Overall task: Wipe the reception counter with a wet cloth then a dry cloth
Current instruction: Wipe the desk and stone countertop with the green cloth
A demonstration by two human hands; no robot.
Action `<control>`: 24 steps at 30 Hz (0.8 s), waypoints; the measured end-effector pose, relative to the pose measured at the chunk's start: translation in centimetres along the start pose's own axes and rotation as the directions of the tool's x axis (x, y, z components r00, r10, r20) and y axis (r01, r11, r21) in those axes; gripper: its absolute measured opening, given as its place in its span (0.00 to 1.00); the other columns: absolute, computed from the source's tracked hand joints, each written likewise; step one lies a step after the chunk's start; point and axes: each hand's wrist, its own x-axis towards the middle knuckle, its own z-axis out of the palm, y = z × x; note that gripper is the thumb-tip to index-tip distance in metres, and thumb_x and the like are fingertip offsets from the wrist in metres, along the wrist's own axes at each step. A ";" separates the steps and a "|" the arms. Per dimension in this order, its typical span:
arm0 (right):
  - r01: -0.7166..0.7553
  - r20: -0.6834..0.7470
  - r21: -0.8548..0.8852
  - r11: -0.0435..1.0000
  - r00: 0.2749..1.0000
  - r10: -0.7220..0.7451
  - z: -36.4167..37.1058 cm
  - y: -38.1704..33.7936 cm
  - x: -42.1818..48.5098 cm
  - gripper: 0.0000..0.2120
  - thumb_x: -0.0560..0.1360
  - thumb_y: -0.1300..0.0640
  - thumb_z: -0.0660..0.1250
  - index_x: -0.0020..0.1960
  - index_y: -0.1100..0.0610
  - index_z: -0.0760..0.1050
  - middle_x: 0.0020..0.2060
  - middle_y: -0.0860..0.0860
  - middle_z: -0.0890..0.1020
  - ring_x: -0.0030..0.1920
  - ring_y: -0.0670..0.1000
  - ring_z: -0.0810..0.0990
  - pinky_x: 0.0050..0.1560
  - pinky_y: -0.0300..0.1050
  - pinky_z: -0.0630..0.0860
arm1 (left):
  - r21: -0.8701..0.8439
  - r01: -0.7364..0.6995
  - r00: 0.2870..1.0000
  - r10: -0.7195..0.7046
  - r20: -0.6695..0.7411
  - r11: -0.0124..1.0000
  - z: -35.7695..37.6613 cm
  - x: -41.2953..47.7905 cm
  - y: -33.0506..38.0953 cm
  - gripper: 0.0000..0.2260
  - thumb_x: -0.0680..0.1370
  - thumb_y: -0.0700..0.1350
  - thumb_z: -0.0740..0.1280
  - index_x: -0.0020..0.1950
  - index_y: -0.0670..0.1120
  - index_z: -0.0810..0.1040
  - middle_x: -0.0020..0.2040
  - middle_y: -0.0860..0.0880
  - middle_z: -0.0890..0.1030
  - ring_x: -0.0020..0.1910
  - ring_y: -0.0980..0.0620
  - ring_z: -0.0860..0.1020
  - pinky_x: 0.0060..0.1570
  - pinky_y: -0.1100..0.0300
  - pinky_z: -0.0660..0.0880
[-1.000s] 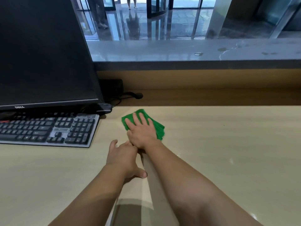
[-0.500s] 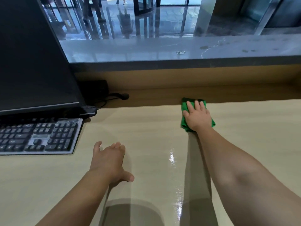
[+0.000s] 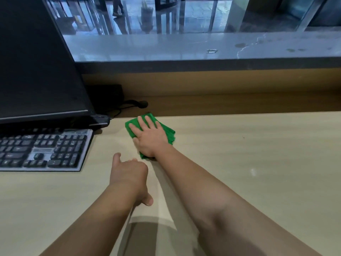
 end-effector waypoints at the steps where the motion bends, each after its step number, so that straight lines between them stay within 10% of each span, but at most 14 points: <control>1: 0.020 -0.002 0.008 1.000 1.000 -0.020 -0.2 0.8 0.5 0.26 0.83 0.46 0.46 0.79 0.44 0.45 0.79 0.51 0.44 0.79 0.55 0.41 0.77 0.57 0.43 | 0.011 -0.001 1.000 0.001 0.015 1.000 -0.1 0.2 0.1 0.21 0.61 0.65 0.74 0.32 0.51 0.72 0.51 0.53 0.77 0.48 0.55 0.74 0.70 0.49 0.50; 10: -0.349 0.008 0.065 0.935 0.937 0.349 -3.2 13.4 -0.5 0.25 0.80 0.45 0.47 0.77 0.43 0.58 0.78 0.52 0.59 0.76 0.55 0.60 0.67 0.52 0.62 | 0.001 0.006 1.000 -0.006 0.011 1.000 0.1 0.7 0.3 0.20 0.59 0.65 0.75 0.36 0.52 0.75 0.52 0.54 0.77 0.48 0.56 0.75 0.71 0.51 0.50; 19: -0.725 0.034 0.101 0.681 0.687 0.726 -3.8 19.8 -4.7 0.26 0.82 0.50 0.46 0.79 0.52 0.54 0.79 0.56 0.53 0.78 0.60 0.48 0.76 0.59 0.46 | -0.001 0.003 0.999 -0.003 -0.050 1.000 0.4 -0.5 0.0 0.32 0.63 0.66 0.71 0.60 0.49 0.72 0.57 0.53 0.73 0.59 0.54 0.73 0.71 0.44 0.44; 24: -0.593 0.045 0.109 0.798 0.805 0.592 -3.4 13.9 1.1 0.29 0.81 0.51 0.46 0.80 0.47 0.43 0.79 0.55 0.42 0.78 0.60 0.40 0.75 0.60 0.43 | -0.006 -0.015 0.999 0.015 -0.030 1.000 0.1 -0.2 0.2 0.25 0.62 0.65 0.73 0.52 0.51 0.76 0.59 0.52 0.74 0.61 0.53 0.72 0.71 0.42 0.40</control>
